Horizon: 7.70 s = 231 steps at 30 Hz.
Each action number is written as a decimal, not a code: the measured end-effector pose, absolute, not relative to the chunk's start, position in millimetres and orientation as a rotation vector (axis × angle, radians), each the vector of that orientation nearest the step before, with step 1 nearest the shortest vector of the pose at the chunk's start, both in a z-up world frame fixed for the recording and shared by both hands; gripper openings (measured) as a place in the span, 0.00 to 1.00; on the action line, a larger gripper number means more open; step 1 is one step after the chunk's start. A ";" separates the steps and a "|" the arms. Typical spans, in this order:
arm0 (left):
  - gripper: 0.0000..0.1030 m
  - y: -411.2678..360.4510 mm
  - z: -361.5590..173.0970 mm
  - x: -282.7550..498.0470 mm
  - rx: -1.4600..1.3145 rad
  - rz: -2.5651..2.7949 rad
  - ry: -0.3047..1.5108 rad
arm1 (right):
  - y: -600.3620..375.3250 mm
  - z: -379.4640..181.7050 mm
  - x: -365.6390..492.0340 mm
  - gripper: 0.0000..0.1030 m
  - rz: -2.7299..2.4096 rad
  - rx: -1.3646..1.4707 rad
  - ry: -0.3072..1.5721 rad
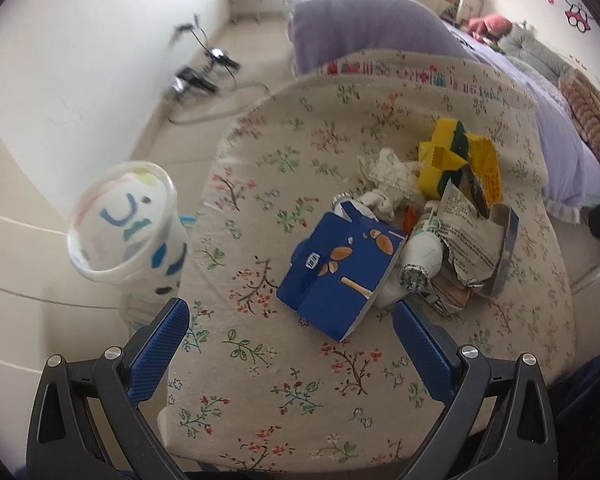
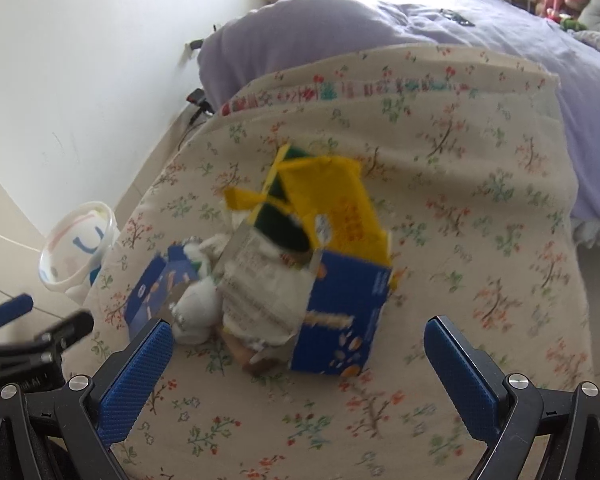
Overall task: Collect trash
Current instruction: 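Move the right gripper toward the blue biscuit carton on the pile, then close the right gripper on the blue biscuit carton, then carry the blue carton to the white bucket and release it with the right gripper, then grasp a white AD bottle with the left gripper while the right gripper returns to the pile, then grasp the yellow snack wrapper with the right gripper while the left carries the bottle to the bucket, then drop the bottle and the yellow wrapper into the white bucket with both grippers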
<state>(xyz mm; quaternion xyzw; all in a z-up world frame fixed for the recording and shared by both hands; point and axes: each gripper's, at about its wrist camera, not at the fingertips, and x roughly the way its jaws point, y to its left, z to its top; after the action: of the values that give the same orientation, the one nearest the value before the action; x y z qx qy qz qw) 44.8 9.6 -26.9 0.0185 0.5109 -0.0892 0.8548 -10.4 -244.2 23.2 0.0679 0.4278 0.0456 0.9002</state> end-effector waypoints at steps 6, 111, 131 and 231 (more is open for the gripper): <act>1.00 22.6 -31.4 90.3 0.019 -0.268 1.235 | -258.1 29.3 47.2 1.00 0.284 0.237 1.045; 0.55 172.0 -20.2 167.7 -0.401 -0.068 1.128 | -40.7 7.5 154.2 0.84 0.564 0.226 0.948; 0.61 -55.0 -40.9 121.4 -0.015 -0.519 1.185 | -301.2 -14.0 98.3 0.90 0.138 0.250 0.993; 0.53 287.4 -40.8 168.5 -0.723 0.114 1.137 | 81.1 -88.3 217.5 0.66 0.566 0.346 1.079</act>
<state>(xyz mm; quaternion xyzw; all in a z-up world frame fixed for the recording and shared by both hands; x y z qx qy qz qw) 168.5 287.4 -40.8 -0.3347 0.5262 0.0528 0.7799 217.5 81.1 -88.3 0.1616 0.5042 0.2643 0.8061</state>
